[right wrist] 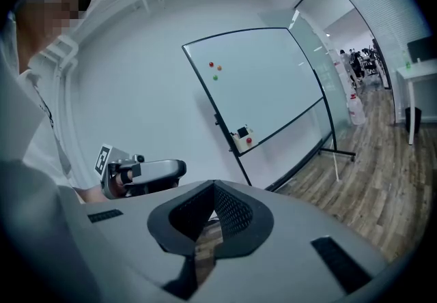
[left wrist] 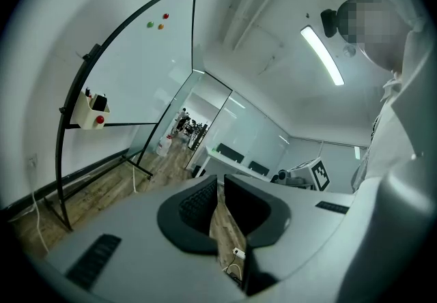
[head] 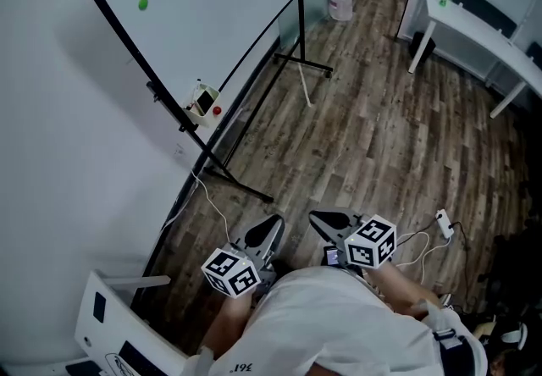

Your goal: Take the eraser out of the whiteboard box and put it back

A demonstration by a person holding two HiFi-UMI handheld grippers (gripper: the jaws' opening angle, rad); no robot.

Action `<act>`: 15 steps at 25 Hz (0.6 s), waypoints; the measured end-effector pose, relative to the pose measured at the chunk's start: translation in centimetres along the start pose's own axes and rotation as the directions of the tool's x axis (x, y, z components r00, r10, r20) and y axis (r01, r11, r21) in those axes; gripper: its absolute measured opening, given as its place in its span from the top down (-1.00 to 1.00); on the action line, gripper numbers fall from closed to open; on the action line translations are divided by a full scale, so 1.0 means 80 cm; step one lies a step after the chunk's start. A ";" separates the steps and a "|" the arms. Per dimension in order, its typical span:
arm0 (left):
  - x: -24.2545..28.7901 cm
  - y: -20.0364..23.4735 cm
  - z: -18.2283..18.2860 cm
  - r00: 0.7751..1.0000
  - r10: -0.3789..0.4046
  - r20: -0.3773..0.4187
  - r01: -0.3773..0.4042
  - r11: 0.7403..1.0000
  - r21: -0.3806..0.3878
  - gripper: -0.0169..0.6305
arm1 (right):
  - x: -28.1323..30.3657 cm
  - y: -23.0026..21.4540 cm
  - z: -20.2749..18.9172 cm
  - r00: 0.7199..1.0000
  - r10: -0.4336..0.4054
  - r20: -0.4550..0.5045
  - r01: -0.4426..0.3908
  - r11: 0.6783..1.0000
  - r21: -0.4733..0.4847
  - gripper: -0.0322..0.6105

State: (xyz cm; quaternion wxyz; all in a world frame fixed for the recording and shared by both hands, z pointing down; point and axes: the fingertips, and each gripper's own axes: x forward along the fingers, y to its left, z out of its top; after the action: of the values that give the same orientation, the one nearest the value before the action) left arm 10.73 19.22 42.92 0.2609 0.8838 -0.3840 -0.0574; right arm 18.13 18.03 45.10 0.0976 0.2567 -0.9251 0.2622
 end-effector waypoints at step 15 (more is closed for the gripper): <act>-0.014 0.020 0.002 1.000 -0.013 -0.003 0.013 1.000 -0.013 0.89 | 0.023 0.010 0.003 0.999 -0.008 0.035 0.006 0.999 0.032 0.81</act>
State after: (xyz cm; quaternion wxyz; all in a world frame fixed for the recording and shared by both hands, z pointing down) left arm 8.85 19.06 43.45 0.2667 0.8846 -0.3777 -0.0601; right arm 16.17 17.68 45.13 0.0781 0.2661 -0.9215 0.2721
